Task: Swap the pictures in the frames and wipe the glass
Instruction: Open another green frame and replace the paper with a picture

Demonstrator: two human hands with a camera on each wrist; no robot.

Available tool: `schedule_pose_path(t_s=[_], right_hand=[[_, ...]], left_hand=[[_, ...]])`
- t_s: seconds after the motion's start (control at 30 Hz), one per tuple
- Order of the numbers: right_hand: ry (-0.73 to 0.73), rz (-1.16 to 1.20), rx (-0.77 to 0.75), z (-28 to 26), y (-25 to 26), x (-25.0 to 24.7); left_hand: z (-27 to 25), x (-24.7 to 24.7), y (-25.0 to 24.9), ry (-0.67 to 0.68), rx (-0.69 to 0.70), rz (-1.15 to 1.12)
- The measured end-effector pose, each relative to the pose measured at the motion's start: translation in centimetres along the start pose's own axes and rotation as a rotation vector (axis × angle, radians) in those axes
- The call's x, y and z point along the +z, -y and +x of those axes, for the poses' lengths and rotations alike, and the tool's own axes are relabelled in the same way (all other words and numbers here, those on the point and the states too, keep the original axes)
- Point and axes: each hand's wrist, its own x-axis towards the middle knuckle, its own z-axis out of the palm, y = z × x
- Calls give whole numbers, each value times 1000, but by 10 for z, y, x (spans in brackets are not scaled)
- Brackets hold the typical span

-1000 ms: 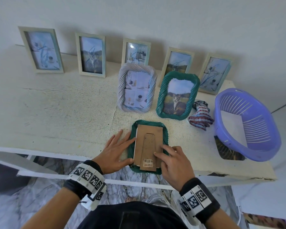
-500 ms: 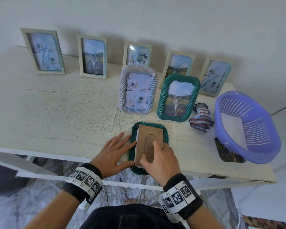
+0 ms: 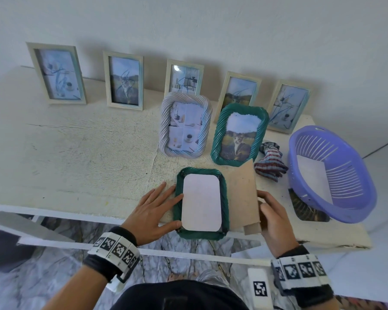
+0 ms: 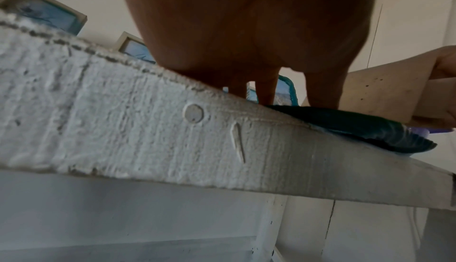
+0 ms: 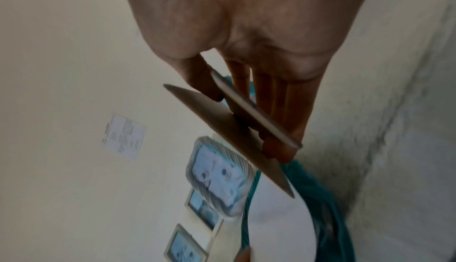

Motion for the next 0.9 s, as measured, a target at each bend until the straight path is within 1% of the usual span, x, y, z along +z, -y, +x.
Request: schedule_pose_path(t_s=[0.03,0.07,0.2,0.27,0.37,0.5,0.57,0.6,0.67,0.7,0.77,0.83,0.9], right_hand=[[-5,-52,-22,0,2,-6],[-14,-163,-54,0,4,-12],[-41,-906,-217,5,-5,-23],[-4,-1188,-213,6,-15,-17],[25,-1413,-163,6,-26,-2],[-4,-1525,-137,6,-35,5],[-39,-1581,-151,6,-35,9],[-60,-1574,-187,6,-36,11],[-48,-1488,-344,6,-38,19],[8,-1435,-439,6,-39,23],[191,-1363,-561,4,-42,34],[335,-1337,-590,4,-45,43],[393,-1366,-580,6,-48,49]], left_hand=[[0,0,0,0,-3,-4],[0,0,0,0,-4,-9],[-1,1,0,3,-9,-7],[0,0,0,4,-11,-3],[0,1,0,-15,-9,-13],[0,2,0,-31,-7,-32],[0,2,0,-35,-8,-31],[0,2,0,-34,-8,-31],[0,3,0,-34,-8,-31],[0,3,1,-35,-7,-29],[1,4,1,-35,-6,-27],[1,3,1,-37,-7,-26],[1,3,0,-28,-11,-16]])
